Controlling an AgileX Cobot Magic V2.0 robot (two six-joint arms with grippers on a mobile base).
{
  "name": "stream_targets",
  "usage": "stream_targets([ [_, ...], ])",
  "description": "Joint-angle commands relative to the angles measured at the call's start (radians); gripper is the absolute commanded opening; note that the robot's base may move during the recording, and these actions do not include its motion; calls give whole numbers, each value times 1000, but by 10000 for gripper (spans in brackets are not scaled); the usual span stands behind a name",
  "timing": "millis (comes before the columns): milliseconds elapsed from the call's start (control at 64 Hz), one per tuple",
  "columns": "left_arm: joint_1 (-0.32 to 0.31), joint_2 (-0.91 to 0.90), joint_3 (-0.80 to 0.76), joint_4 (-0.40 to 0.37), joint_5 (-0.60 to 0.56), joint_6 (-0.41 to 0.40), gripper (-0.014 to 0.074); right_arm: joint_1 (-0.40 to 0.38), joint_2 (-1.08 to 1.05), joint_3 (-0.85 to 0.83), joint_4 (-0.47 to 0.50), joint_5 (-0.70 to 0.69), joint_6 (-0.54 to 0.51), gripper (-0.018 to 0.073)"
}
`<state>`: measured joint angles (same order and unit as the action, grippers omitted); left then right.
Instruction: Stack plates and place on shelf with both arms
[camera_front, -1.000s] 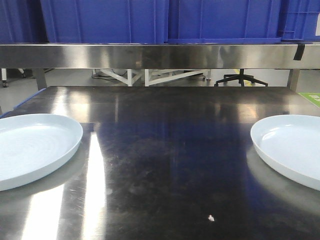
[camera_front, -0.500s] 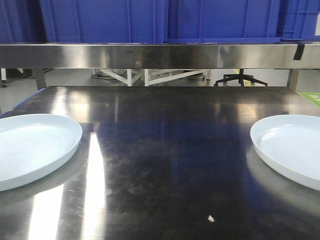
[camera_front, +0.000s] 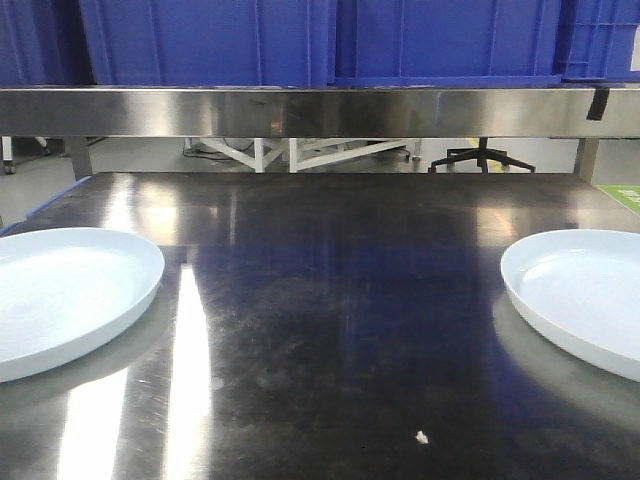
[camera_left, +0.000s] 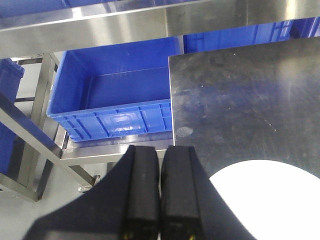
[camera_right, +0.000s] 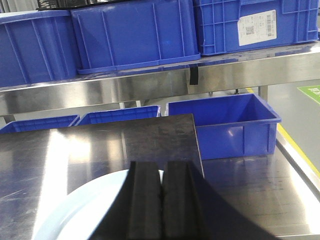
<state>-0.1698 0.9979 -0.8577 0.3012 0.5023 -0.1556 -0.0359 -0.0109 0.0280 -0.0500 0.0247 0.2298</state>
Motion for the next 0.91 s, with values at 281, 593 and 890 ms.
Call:
stream_targets([
  [281,-7,-11,-38,-25,-61,-1,90,1,-19,2,-5,-89,-1,48],
  [593,-7,-11,-38,-25,-75,-1,90,1,-9,-97,-5,-115,-1,48],
  [890,-7,-11,-38,-25,-57,-1,90,1,444,-518,-37,371,-2,48],
])
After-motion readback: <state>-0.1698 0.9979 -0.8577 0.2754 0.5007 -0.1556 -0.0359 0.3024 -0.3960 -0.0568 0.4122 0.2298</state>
